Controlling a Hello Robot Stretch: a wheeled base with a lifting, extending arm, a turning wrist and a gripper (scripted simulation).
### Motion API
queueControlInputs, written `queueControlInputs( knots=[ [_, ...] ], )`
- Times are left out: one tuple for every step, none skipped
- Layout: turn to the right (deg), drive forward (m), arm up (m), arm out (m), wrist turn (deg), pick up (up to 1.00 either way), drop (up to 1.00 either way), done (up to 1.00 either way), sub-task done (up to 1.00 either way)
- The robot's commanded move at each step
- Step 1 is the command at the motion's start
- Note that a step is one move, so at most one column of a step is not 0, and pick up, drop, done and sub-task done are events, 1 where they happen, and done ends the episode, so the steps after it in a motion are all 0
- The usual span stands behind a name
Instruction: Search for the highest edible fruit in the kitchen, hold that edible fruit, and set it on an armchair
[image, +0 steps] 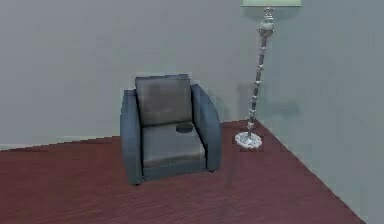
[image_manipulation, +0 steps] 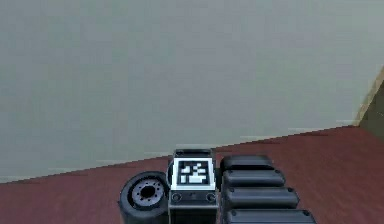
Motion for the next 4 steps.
queueControlInputs(
  knots=[
    [0.0, 0.85, 0.00, 0.00, 0.0, 0.00, 0.00, 0.00, 0.00],
    [-45.0, 0.00, 0.00, 0.00, 0.0, 0.00, 0.00, 0.00, 0.00],
    [-45.0, 0.00, 0.00, 0.00, 0.0, 0.00, 0.00, 0.00, 0.00],
    [-18.0, 0.00, 0.00, 0.00, 0.0, 0.00, 0.00, 0.00, 0.00]
  ],
)
